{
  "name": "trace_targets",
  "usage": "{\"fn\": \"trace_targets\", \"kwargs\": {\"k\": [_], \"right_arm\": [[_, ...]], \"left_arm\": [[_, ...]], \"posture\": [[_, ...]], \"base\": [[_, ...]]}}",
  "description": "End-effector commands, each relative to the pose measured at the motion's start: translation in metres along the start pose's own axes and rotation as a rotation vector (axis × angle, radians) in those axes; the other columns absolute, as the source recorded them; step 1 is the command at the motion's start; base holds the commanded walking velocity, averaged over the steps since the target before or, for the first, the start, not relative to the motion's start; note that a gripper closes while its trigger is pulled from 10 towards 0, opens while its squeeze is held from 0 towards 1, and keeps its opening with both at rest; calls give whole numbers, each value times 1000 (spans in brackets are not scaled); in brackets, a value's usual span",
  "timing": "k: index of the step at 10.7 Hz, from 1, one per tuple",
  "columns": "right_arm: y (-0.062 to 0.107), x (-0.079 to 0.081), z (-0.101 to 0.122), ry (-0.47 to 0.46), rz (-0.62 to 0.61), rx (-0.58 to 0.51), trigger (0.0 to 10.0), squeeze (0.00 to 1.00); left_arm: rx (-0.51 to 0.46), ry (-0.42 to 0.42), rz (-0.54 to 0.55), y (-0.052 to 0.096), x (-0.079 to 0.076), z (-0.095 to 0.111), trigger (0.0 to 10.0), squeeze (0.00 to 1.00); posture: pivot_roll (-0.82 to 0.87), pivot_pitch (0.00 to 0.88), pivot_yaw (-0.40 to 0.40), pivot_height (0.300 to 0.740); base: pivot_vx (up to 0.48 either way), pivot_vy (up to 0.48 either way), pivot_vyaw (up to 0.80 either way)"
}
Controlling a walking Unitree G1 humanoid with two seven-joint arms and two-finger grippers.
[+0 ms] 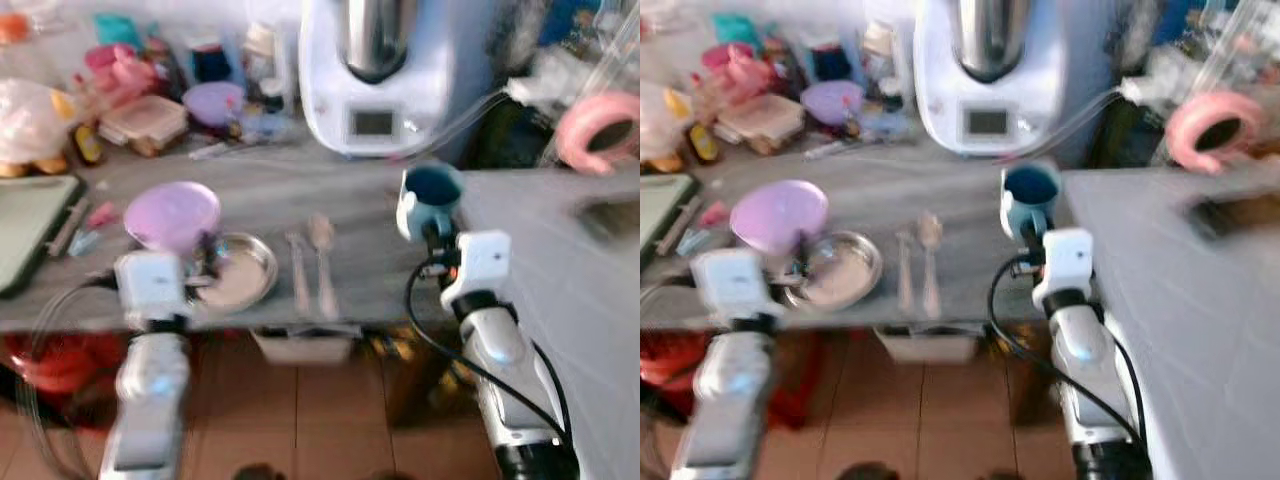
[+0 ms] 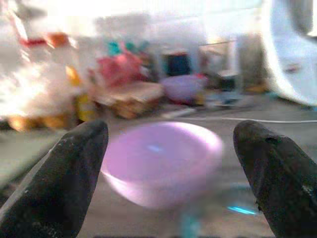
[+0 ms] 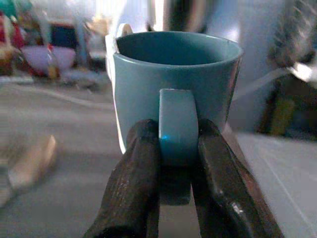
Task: Setting the table
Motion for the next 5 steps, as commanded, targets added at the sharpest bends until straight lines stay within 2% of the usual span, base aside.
{"fn": "trace_targets", "kwargs": {"k": [1, 2, 3, 5], "right_arm": [[-5, 10, 7, -14, 31, -20, 10000, 0], [-9, 15, 13, 17, 64, -38, 10000, 0], [-11, 16, 14, 8, 68, -40, 10000, 0], [-12, 23, 14, -9, 84, -34, 10000, 0]], "left_arm": [[18, -23, 42, 1, 12, -2, 10000, 0], [40, -39, 108, 8, 29, -5, 10000, 0], [91, -64, 141, 17, 37, -15, 10000, 0], [155, -97, 141, 27, 41, -28, 10000, 0]], "posture": [[26, 66, 38, 740], [42, 84, 38, 740], [50, 98, 32, 740], [59, 126, 33, 740]], "base": [[0, 0, 0], [0, 0, 0], [0, 0, 800], [0, 0, 800]]}}
Point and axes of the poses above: a point about 5 cm out from each wrist's last joint towards the gripper, its own y axis pointing back from the gripper into the wrist, its own z axis along the axis of the wrist's last joint, x = y × z, the point moved 5 cm from there along -y, pointing out of the wrist towards the gripper, and after that the axes turned 14 degrees about -y, right-handed, at the moved point
